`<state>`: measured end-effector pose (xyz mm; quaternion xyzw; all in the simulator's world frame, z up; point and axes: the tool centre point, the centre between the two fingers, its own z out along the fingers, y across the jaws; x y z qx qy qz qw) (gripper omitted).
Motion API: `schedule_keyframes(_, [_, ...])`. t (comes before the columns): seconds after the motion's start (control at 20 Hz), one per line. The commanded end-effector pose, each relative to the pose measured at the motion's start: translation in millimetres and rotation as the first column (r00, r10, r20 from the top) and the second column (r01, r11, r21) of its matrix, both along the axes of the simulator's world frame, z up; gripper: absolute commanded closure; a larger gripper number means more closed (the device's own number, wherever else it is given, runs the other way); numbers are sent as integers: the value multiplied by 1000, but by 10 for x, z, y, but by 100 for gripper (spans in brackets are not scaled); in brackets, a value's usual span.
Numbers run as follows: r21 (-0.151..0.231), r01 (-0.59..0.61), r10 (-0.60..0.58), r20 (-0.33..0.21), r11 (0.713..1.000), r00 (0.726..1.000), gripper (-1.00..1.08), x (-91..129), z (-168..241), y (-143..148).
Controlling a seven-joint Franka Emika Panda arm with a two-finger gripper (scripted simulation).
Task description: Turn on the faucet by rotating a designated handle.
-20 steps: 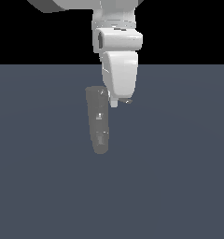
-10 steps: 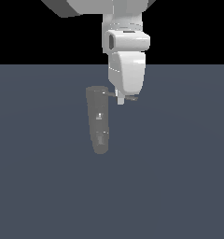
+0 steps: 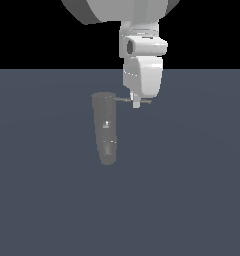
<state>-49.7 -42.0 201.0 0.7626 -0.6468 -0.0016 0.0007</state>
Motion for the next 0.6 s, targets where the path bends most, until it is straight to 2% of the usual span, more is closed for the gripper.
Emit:
schedule_keyframes(0.0, [-1,17,-17,3,1000,1000,108,84,1,-146])
schedule_keyframes(0.55, [-1,26,-26,3,1000,1000,108,369,4,-400])
